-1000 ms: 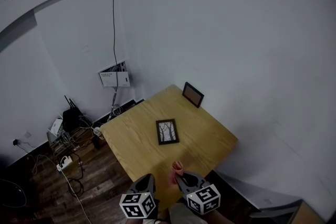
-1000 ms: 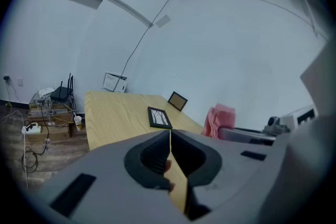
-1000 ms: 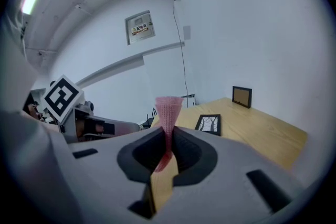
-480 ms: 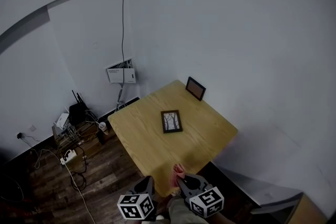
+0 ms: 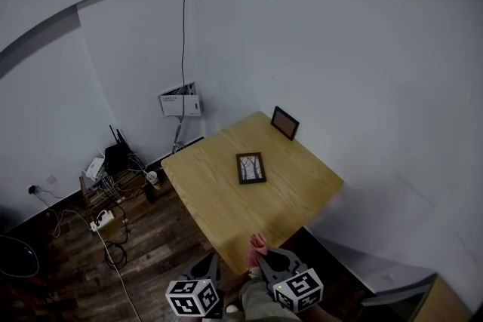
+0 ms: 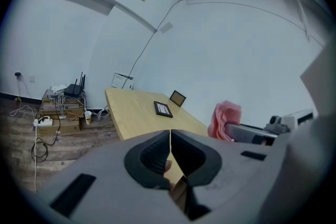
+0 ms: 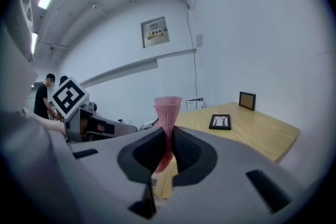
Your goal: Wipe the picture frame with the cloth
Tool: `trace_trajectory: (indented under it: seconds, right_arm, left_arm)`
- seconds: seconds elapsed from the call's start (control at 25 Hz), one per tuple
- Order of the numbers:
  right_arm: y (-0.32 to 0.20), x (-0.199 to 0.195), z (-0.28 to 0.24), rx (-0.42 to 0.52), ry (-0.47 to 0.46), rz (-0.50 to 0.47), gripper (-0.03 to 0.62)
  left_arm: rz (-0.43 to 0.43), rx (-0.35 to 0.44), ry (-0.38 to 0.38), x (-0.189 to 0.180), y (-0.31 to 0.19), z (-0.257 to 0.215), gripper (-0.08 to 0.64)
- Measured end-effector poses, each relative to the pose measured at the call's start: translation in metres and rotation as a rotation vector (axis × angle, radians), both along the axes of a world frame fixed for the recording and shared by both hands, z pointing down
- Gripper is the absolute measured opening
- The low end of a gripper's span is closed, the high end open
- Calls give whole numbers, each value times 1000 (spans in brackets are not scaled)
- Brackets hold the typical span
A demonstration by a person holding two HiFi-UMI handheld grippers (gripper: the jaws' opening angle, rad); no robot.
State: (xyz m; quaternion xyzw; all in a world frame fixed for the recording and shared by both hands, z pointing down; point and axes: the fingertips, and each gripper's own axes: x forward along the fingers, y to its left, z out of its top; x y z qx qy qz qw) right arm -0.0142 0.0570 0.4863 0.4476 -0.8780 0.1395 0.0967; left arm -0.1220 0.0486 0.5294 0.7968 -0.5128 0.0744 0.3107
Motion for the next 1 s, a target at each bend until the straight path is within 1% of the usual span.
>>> trace_trajectory:
  seconds: [0.44,0.8,1.0]
  right_arm:
    - [4,-3,-5,24,-2,7,17]
    - [5,-10,-12,32,2,-12,17]
    - [7,-14,-13,27,-12,-22,17]
  left_arm:
    - [4,18,11,-2,1,-8,9]
    - [-11,23,15,-7,2,-9,8]
    - [-8,28,-5,-8,2,-9,8]
